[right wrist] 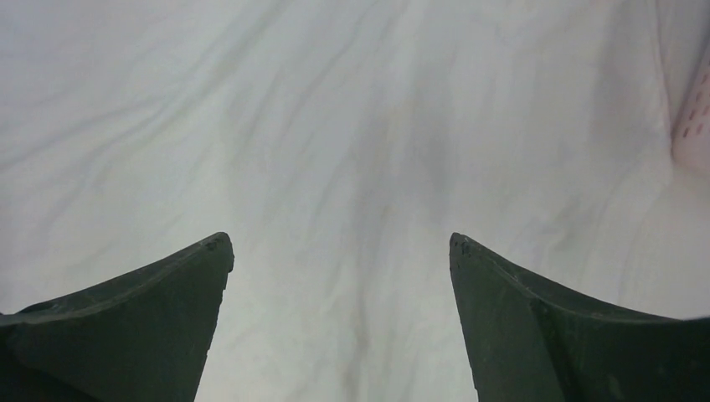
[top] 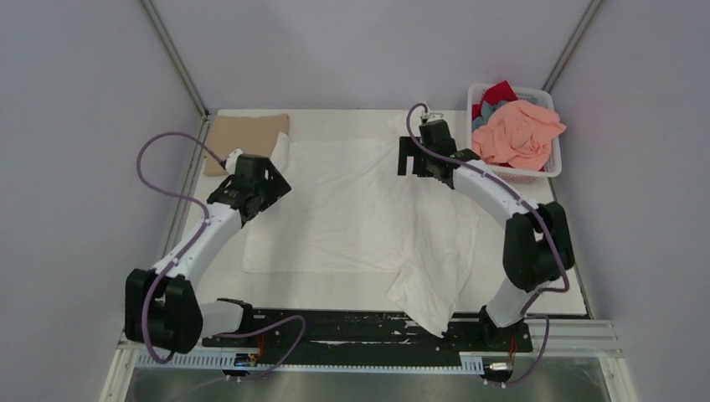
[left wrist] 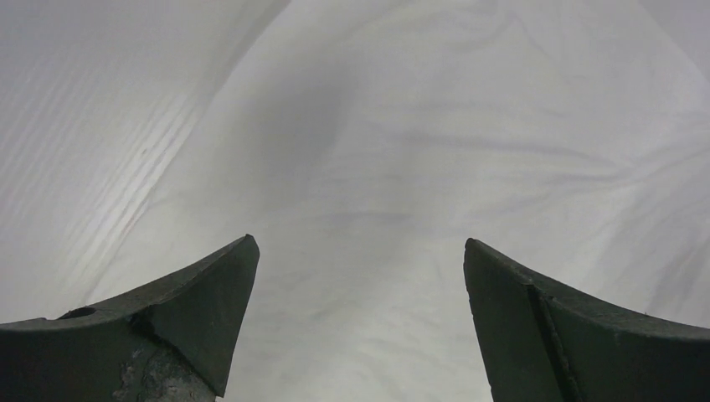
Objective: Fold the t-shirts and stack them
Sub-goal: Flatten out the tshirt
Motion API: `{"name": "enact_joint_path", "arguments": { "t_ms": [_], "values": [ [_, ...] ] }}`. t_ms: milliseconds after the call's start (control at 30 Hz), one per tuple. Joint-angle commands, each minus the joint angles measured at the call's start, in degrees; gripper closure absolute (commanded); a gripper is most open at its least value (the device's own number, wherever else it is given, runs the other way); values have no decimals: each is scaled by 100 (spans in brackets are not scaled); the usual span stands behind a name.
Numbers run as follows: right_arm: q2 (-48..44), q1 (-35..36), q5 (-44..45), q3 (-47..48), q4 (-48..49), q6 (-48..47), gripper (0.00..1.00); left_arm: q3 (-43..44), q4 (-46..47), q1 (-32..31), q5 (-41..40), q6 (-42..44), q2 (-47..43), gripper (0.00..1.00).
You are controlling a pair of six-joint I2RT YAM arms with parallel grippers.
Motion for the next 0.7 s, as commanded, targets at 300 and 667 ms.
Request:
{"name": "enact_joint_path", "arguments": {
  "t_ms": [300,667],
  "values": [
    [-3208,551,381,-2763,232,944,0,-2647,-2189,140,-1269,-2270,-3023,0],
    [-3478,561,298,-3051,190,1155,0,-3264,-1602,210,-1385,-2908,-2943,22]
  ]
}}
